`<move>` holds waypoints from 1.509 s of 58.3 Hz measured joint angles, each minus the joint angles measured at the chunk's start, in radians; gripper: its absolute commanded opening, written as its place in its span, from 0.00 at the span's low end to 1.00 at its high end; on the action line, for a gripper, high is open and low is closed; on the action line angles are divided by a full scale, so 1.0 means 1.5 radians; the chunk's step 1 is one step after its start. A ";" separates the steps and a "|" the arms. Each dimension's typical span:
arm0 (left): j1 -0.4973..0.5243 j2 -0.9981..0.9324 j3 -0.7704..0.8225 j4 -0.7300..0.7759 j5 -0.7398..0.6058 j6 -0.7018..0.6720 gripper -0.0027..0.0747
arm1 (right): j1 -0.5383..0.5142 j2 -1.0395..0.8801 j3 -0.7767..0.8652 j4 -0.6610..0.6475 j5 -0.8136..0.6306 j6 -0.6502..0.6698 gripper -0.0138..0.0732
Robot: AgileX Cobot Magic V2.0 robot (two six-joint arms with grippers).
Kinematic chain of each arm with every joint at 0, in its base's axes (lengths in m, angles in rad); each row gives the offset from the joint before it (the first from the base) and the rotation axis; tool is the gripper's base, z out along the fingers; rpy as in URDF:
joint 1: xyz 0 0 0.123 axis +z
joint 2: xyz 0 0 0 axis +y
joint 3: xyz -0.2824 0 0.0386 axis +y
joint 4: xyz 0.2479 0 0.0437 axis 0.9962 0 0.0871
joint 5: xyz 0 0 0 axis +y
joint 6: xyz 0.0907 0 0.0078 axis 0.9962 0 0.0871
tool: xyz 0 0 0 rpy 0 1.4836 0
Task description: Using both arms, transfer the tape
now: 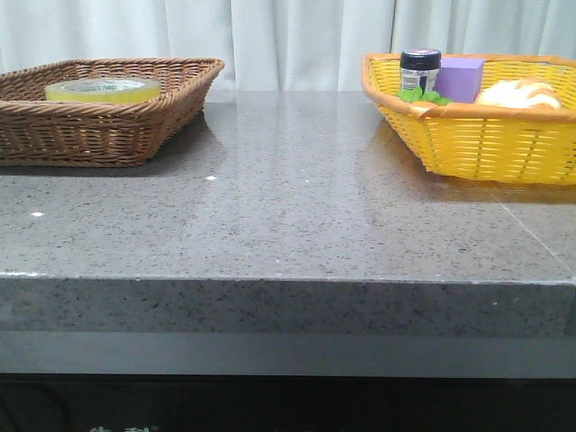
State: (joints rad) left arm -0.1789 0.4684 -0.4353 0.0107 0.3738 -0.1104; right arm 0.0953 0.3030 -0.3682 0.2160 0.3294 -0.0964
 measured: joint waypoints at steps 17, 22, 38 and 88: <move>0.000 -0.093 0.021 -0.001 -0.004 0.000 0.01 | 0.000 0.000 0.000 0.000 -0.003 0.000 0.08; 0.000 -0.093 0.022 -0.001 -0.004 0.000 0.01 | 0.000 0.000 0.000 0.000 -0.003 0.000 0.08; 0.000 -0.093 0.024 -0.001 -0.006 0.000 0.01 | 0.000 0.000 0.000 0.000 -0.003 0.000 0.08; 0.096 -0.317 0.296 0.003 -0.063 0.000 0.01 | 0.000 0.000 0.000 0.000 -0.004 -0.001 0.08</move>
State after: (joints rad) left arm -0.0352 -0.0065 0.0087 0.0156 0.2787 -0.1104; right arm 0.0953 0.3030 -0.3682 0.2160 0.3231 -0.0981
